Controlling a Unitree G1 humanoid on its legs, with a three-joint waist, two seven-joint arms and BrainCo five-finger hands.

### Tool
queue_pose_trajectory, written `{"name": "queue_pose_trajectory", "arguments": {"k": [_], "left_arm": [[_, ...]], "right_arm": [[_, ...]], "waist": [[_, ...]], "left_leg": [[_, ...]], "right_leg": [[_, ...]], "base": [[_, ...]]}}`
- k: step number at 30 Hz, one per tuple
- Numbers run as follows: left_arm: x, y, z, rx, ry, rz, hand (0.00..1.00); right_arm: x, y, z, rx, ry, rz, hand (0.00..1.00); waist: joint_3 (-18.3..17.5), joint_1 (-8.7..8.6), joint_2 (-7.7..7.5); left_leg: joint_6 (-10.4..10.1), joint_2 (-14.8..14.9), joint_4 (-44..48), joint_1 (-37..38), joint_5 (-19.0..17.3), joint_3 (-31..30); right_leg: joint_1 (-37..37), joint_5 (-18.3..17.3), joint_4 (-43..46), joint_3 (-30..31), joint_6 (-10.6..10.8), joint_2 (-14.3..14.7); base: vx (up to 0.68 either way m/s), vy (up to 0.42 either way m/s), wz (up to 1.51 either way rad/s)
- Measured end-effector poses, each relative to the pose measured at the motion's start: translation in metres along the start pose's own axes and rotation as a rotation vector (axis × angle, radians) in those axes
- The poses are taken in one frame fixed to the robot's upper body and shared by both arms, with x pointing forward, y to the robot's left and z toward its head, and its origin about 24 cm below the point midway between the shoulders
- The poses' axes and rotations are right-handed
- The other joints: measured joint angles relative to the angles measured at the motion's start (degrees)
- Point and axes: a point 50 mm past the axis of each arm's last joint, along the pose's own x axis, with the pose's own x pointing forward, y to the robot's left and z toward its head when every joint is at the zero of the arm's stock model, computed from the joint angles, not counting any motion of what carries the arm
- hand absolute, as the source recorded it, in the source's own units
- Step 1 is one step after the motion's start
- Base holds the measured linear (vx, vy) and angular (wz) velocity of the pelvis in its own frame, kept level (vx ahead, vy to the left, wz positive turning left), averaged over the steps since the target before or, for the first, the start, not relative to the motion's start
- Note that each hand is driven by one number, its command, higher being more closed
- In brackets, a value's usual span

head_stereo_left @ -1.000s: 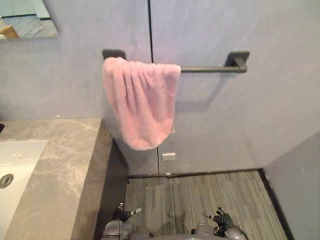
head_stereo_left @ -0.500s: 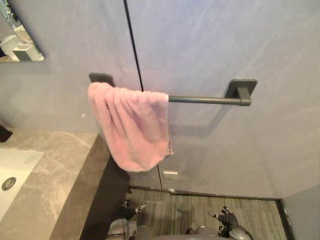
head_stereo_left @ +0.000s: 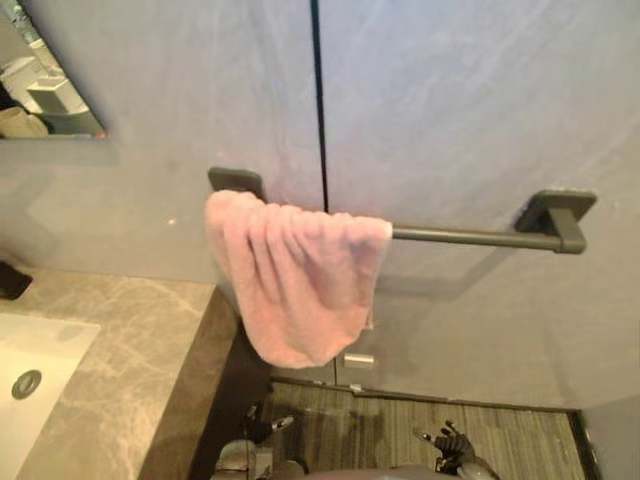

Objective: Organize washtable

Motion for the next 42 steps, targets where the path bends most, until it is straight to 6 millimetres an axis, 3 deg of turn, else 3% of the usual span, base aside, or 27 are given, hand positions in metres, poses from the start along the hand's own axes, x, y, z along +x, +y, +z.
{"name": "queue_pose_trajectory", "arguments": {"k": [9,15,22,24,34,42], "left_arm": [[-0.002,0.004,-0.003,0.003,-0.008,0.031,0.00],[-0.011,0.008,0.010,-0.088,-0.132,0.055,0.00],[-0.041,0.010,0.058,-0.200,-0.433,0.033,0.00],[-0.051,0.008,0.080,-0.236,-0.549,0.008,0.00],[-0.095,0.006,0.143,-0.290,-0.898,-0.020,0.00],[-0.108,0.010,0.159,-0.214,-1.012,0.054,0.00]], "right_arm": [[0.001,-0.005,-0.001,-0.014,0.005,-0.024,0.00],[0.000,-0.008,-0.003,-0.021,0.007,-0.047,0.00],[-0.004,-0.010,-0.002,-0.055,-0.036,-0.041,0.00],[-0.005,-0.010,-0.003,-0.067,-0.037,-0.037,0.00],[-0.006,-0.001,-0.001,-0.114,-0.059,-0.001,0.00],[-0.007,-0.001,-0.007,-0.134,-0.042,0.003,0.00]], "waist": [[-0.19,0.01,-0.39],[-0.24,0.17,-1.05],[-0.49,0.96,-0.52],[-0.57,1.67,-0.66],[-1.61,1.64,-0.65],[-3.85,1.57,-1.07]], "left_leg": [[0.57,-0.20,-3.60,0.31,2.72,-3.36],[0.72,-0.82,-5.87,0.45,4.55,-5.32],[0.27,-0.79,-7.44,0.60,5.96,-7.58],[0.14,-0.58,-7.47,0.59,6.03,-7.98],[-0.08,-0.24,-7.71,1.41,6.13,-6.80],[-0.07,0.04,-8.87,2.40,6.14,-6.27]], "right_leg": [[1.54,2.72,-3.84,-2.17,-0.67,0.81],[2.07,4.21,-5.52,-3.18,-0.40,0.61],[2.03,3.02,-4.41,-5.33,-0.37,0.52],[2.03,2.33,-3.27,-5.72,-0.46,0.51],[2.10,1.28,-2.09,-5.54,-0.68,0.58],[2.13,1.33,-1.95,-4.28,-0.74,0.90]], "base": [[-0.05,-0.015,0.12],[-0.09,0.019,0.13],[-0.04,-0.018,0.17],[0.01,-0.036,0.10],[0.03,-0.027,-0.01],[-0.03,-0.013,-0.08]]}}
